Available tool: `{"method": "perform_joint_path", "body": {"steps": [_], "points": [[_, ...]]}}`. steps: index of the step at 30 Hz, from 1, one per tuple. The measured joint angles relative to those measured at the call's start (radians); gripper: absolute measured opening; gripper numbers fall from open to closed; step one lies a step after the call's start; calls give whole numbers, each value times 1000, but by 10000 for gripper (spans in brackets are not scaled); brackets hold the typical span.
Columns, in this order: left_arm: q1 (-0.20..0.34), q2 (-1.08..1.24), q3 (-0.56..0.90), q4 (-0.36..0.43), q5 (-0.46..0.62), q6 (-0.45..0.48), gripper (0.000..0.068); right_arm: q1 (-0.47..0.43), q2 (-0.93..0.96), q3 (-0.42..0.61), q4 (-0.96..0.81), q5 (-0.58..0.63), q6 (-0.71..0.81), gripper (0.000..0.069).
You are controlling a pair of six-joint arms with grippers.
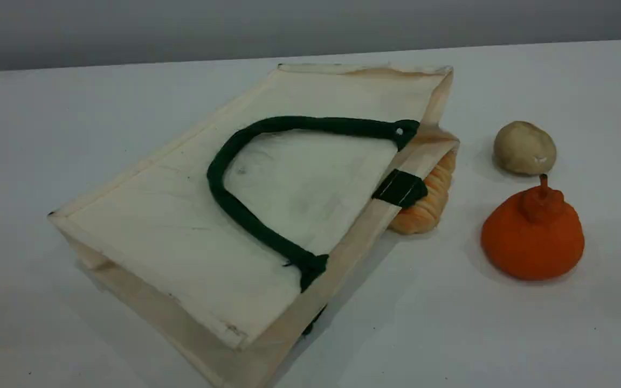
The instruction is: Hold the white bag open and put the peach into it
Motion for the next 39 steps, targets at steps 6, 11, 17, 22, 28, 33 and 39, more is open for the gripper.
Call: {"method": "perform_joint_path", "body": {"steps": [6,11,17,22,28,33,39], "points": [[0,0,-1,0,0,1,491,0,0,1,1,0,1,539],[51,0,-1,0,0,1,491,0,0,1,1,0,1,539],[236,0,-1,0,0,1,491,0,0,1,1,0,1,539],[356,0,-1,0,0,1,491,-38,0,1,3,0,1,539],[396,-4,-1,0,0,1,491,-94,-11,1,5,0,1,539],[411,-58,-1,-1,1,3,491,-92,-11,1,5,0,1,539],[411,-101,-1,-1,1,3,491,-92,-11,1,6,1,1,539]]}}
